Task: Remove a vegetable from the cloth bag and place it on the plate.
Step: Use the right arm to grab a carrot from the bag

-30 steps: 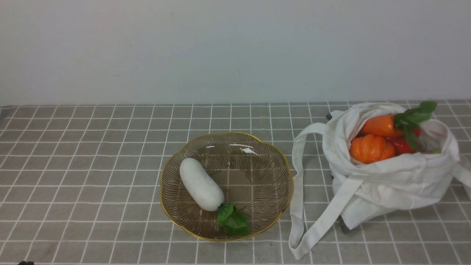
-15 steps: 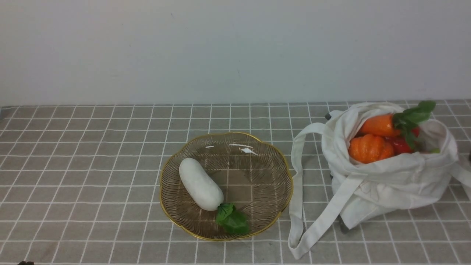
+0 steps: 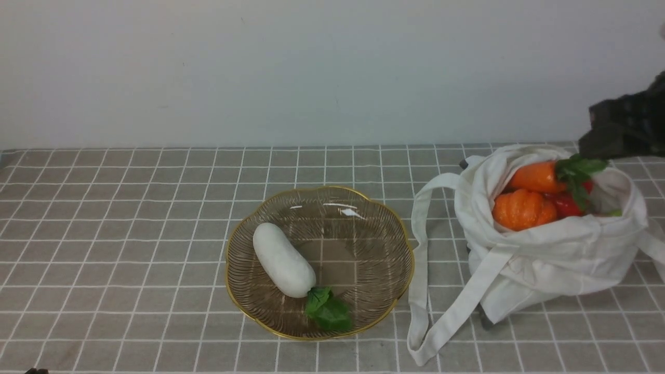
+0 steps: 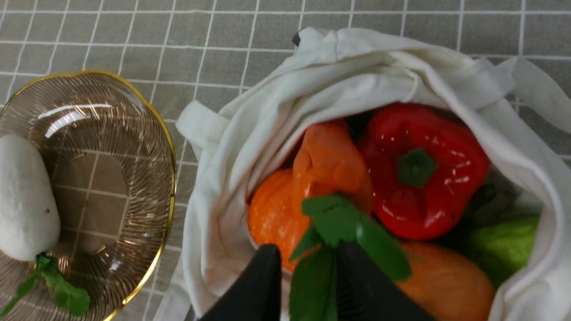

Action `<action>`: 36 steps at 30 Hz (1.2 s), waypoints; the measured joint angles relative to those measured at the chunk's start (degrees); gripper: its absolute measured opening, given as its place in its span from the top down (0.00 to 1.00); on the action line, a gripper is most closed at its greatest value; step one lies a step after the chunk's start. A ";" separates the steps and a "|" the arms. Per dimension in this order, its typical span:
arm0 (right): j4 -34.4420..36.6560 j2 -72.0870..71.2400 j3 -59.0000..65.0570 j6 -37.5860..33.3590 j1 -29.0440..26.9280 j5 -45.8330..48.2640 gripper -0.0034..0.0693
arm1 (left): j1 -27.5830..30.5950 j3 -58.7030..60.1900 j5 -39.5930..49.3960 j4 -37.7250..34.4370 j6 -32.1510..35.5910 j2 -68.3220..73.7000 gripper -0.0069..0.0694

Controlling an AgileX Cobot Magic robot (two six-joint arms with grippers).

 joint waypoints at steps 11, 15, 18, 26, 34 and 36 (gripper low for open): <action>-0.81 12.97 -3.97 3.90 0.00 -0.22 0.10 | 0.00 0.00 0.00 0.00 0.00 0.00 0.92; -0.81 14.59 -3.97 3.90 0.57 -0.61 0.11 | 0.00 0.00 0.00 0.00 0.00 0.00 0.92; -0.82 14.67 -3.97 3.90 1.69 -0.87 0.28 | 0.00 0.00 0.00 0.00 0.00 0.00 0.92; -2.86 9.55 -7.41 5.06 2.19 5.94 0.52 | 0.00 0.00 0.00 0.00 0.00 0.00 0.92; -5.78 -6.30 -12.63 12.81 2.26 13.94 0.52 | 0.00 0.00 0.00 0.00 0.00 0.00 0.92; -4.49 -10.19 -12.82 13.35 3.00 14.58 0.52 | 0.00 0.00 0.00 0.00 0.00 0.00 0.92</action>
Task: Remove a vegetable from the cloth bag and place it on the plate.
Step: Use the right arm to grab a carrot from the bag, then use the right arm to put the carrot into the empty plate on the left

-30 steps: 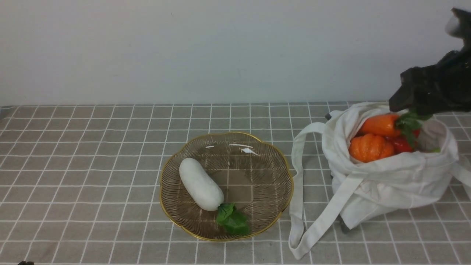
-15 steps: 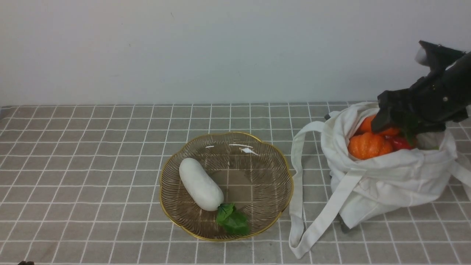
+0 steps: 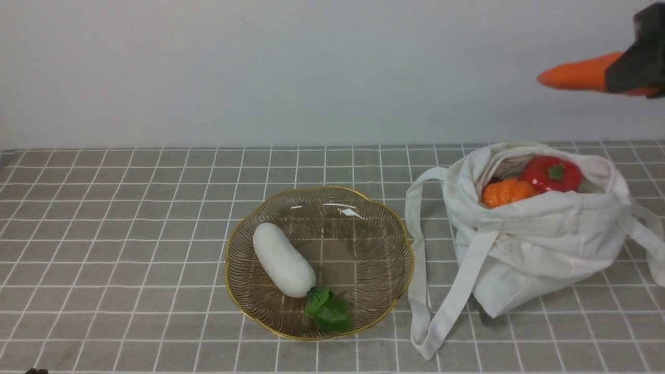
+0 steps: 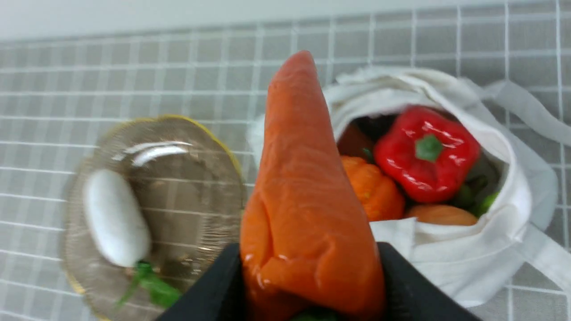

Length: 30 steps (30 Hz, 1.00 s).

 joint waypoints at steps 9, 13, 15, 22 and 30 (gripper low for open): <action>4.95 2.95 2.87 -2.68 17.76 0.20 0.52 | 0.00 0.00 0.00 0.00 0.00 0.00 0.92; -0.29 10.99 4.78 -0.89 26.79 -2.97 0.52 | 0.00 0.00 0.00 0.00 0.00 0.00 0.92; -4.61 16.05 4.92 3.93 29.72 -6.31 0.52 | 0.00 0.00 0.00 0.00 0.00 0.00 0.92; -8.36 27.76 2.61 11.86 32.00 -19.22 0.52 | 0.00 0.00 0.00 0.00 0.00 0.00 0.92; -8.43 31.70 -2.47 11.59 32.00 -17.73 0.23 | 0.00 0.00 0.00 0.00 0.00 0.00 0.92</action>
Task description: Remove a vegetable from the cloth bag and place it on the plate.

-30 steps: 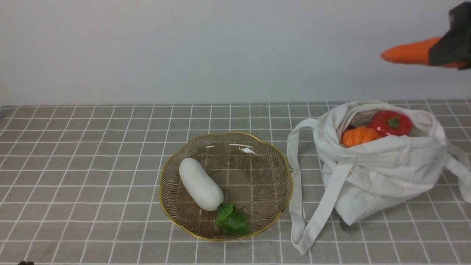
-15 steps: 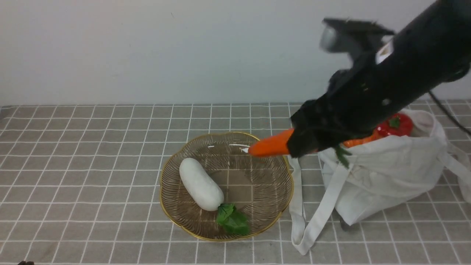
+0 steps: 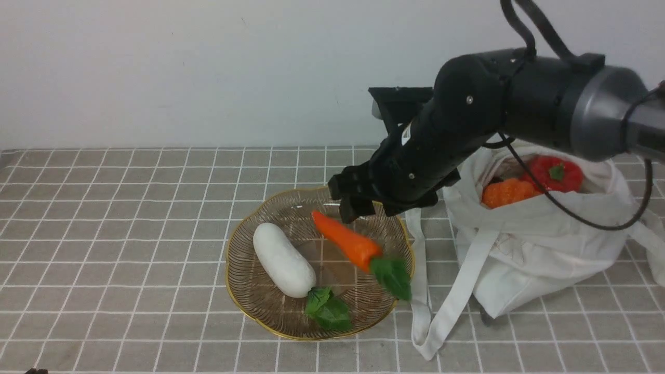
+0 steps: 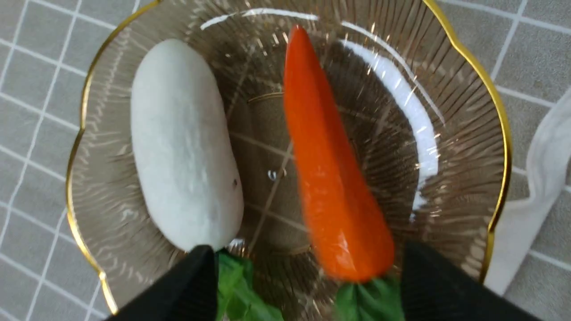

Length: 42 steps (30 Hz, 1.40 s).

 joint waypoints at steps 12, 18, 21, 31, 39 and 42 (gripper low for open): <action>-23.33 -11.46 -8.18 0.09 0.29 16.74 0.71 | 0.00 0.00 0.00 0.00 0.00 0.00 0.92; -24.35 -29.89 -1.21 5.04 0.29 17.12 0.96 | 0.00 0.00 0.00 0.00 0.00 0.00 0.92; -24.65 -43.20 9.80 7.23 0.29 9.29 0.97 | 0.00 0.00 0.00 0.00 0.00 0.00 0.92; -24.80 -72.86 47.21 8.04 0.29 -33.44 0.97 | 0.00 0.00 0.00 0.00 0.00 0.00 0.92; -25.84 -85.53 62.82 12.37 0.29 -46.06 0.97 | 0.00 0.00 0.00 0.00 0.00 0.00 0.92; -26.16 -87.79 64.11 12.38 0.29 -46.14 0.97 | 0.00 0.00 0.00 0.00 0.00 0.00 0.92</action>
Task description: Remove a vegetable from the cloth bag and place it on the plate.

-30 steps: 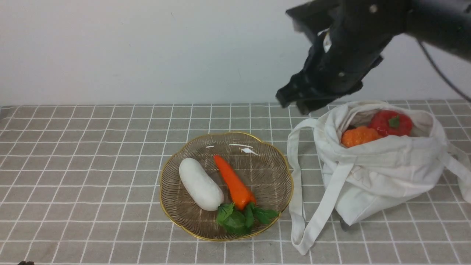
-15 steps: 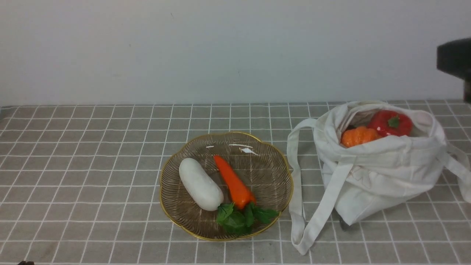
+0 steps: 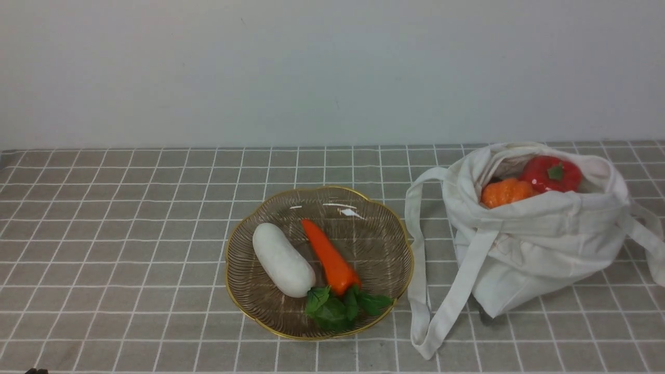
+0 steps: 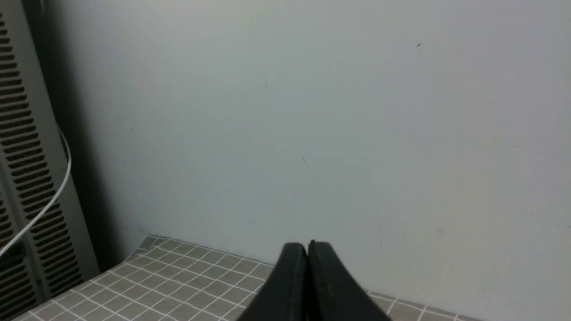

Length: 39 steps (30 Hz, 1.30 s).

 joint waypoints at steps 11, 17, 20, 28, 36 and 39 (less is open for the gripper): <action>-0.40 -0.70 0.35 -3.81 0.00 -7.22 0.97 | 0.00 0.00 0.00 0.00 0.00 0.00 0.92; 15.15 -0.70 0.35 -19.47 0.00 -7.47 0.97 | 0.00 0.00 0.00 0.00 0.00 0.00 0.92; 18.74 -0.70 0.35 -24.60 0.00 -6.16 0.97 | 0.00 0.00 0.00 0.00 0.00 0.00 0.92; 17.58 -5.04 5.50 -29.64 -7.11 0.06 0.97 | 0.00 0.00 0.00 0.00 0.00 0.00 0.92; 17.71 -15.94 24.53 -29.37 -28.26 3.35 0.97 | 0.00 0.00 0.00 0.00 0.00 0.00 0.92; 18.16 -20.80 27.19 -28.08 -33.93 12.59 0.97 | 0.00 0.00 0.00 0.00 0.00 0.04 0.92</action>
